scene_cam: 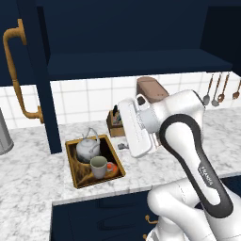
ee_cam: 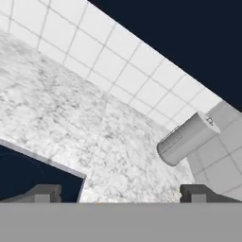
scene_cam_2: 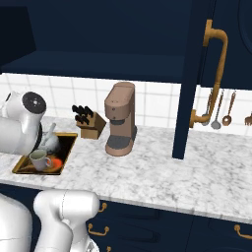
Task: Pick the kettle from the counter and place it on the tray. Then pick the mug from the cabinet and place it on the tray. Then close the cabinet doors.
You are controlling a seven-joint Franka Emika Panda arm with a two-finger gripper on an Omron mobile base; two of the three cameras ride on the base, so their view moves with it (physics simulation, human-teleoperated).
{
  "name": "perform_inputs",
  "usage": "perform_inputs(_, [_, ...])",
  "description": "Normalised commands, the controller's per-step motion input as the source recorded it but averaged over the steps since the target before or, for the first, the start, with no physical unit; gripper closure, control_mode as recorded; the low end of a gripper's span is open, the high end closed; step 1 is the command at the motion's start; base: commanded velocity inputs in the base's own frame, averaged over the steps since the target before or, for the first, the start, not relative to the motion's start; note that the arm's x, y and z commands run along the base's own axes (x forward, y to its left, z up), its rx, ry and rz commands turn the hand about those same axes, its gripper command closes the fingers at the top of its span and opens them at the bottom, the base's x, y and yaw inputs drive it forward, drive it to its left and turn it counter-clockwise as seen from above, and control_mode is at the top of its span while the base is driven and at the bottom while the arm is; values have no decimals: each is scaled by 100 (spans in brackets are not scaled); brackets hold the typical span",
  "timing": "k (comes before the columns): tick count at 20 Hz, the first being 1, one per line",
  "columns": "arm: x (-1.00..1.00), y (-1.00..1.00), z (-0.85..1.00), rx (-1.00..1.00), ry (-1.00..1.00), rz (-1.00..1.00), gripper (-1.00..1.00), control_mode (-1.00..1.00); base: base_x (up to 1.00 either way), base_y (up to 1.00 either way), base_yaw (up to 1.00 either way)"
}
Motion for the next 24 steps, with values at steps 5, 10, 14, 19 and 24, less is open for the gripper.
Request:
perform_inputs(5, [-16,25,26,-1,-37,19,-100,-100,0,0,0])
perform_inputs(10, [-24,30,43,0,-35,18,-100,-100,0,0,0])
perform_inputs(14, [-38,25,49,0,-38,10,-100,-100,0,0,0])
perform_inputs(19, [-36,33,44,0,-29,2,-100,-100,0,0,0])
perform_inputs(24, [-36,34,53,0,-23,6,-100,-100,0,0,0])
